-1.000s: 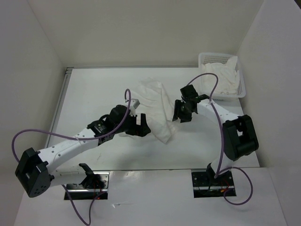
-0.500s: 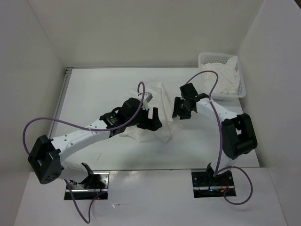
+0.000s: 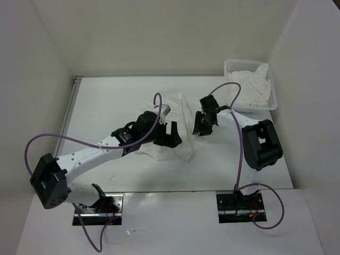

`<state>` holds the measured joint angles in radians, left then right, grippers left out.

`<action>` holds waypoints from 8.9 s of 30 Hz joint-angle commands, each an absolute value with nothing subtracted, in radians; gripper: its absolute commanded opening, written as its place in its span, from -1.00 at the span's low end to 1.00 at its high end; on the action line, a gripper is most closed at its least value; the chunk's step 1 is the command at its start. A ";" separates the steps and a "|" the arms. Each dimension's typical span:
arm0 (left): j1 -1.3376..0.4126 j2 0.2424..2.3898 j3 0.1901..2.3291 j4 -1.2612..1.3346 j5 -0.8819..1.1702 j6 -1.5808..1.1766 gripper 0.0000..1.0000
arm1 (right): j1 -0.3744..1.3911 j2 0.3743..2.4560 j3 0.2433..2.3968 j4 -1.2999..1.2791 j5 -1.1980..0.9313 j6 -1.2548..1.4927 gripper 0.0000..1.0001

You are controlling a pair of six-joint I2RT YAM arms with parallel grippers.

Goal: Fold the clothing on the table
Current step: Grab the skirt from the pile, then flatten the skirt out

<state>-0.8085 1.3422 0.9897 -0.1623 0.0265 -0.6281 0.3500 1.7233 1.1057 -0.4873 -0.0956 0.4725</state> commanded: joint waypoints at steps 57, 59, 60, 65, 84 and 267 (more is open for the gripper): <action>-0.589 1.247 0.882 0.170 0.411 -0.908 1.00 | 0.397 1.434 1.699 -0.557 -0.003 0.451 -1.00; -0.577 1.207 0.882 0.111 0.391 -0.884 1.00 | 0.397 1.520 1.756 -0.514 -0.075 0.451 -1.00; -0.563 1.194 0.882 0.110 0.391 -0.884 1.00 | 0.397 1.548 1.781 -0.499 -0.089 0.451 -1.00; -0.502 1.089 0.851 0.055 0.357 -0.853 1.00 | 0.397 1.718 2.061 -0.460 -0.196 0.405 -1.00; -0.426 1.080 0.819 0.052 0.383 -0.834 1.00 | 0.416 1.804 2.359 -0.832 -0.195 0.402 -1.00; -0.132 1.069 0.885 -0.003 0.613 -0.802 -1.00 | 0.115 0.842 0.963 -0.500 -0.425 0.476 -0.99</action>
